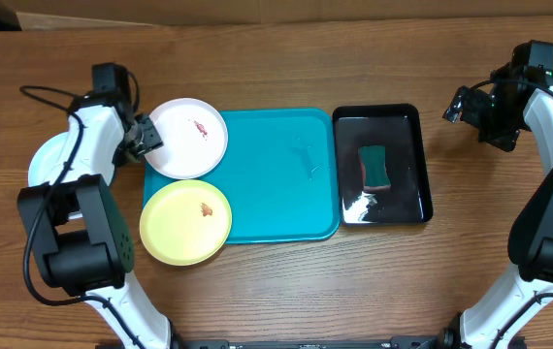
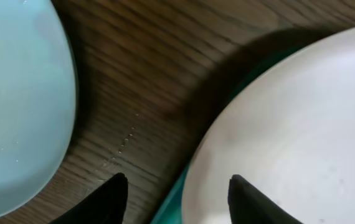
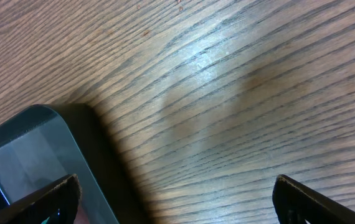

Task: Clean dirty plates on tray and stack at the side
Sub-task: 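Grip the white plate rim with the left gripper and hold it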

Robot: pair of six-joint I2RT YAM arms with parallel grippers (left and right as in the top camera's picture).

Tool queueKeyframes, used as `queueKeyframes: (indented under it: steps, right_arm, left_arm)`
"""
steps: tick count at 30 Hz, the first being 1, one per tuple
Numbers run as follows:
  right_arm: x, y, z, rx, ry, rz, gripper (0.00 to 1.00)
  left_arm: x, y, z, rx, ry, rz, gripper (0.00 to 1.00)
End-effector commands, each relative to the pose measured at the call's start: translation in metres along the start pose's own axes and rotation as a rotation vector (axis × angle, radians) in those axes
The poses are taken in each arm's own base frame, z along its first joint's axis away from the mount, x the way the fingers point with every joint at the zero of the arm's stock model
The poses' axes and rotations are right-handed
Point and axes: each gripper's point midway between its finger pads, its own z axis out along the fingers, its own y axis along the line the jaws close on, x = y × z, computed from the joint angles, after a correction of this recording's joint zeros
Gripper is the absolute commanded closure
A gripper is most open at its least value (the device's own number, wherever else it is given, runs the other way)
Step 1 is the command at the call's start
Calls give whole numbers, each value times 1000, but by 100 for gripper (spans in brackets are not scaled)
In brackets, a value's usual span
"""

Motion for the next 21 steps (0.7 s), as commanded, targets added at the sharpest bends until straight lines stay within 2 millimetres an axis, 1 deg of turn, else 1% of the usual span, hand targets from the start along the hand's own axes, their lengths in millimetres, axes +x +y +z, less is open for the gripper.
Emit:
queueKeyframes:
  steps: [1, 2, 3, 8, 10, 13, 16, 17, 18, 20, 21]
  right_arm:
    - [-11, 8, -14, -16, -45, -9, 0]
    - [-11, 8, -14, -16, -45, -9, 0]
    - [-11, 8, -14, -16, -45, -9, 0]
    - [-11, 8, -14, -16, -45, -9, 0]
    - [-11, 8, -14, -16, -45, -9, 0]
    - [-11, 8, -14, -16, -45, -9, 0]
    - [-11, 8, -14, -16, -45, -9, 0]
    - [-11, 8, -14, -16, -45, -9, 0]
    - [-11, 8, -14, -16, -45, -9, 0]
    - [-11, 8, -14, -16, -45, -9, 0]
    - [-11, 8, -14, -16, -45, -9, 0]
  left_arm:
    - [8, -11, 14, 36, 44, 30, 62]
    - [9, -12, 14, 35, 45, 32, 70]
    - [9, -12, 14, 35, 45, 34, 72]
    - [10, -9, 15, 17, 44, 40, 69]
    - [9, -3, 16, -15, 37, 47, 69]
    - [10, -3, 18, -18, 34, 46, 76]
    - [13, -8, 19, 13, 46, 46, 85]
    - [14, -12, 18, 35, 55, 46, 93]
    - [16, -14, 18, 52, 62, 46, 96]
    - [20, -24, 17, 112, 86, 50, 96]
    - [26, -40, 14, 205, 115, 80, 96]
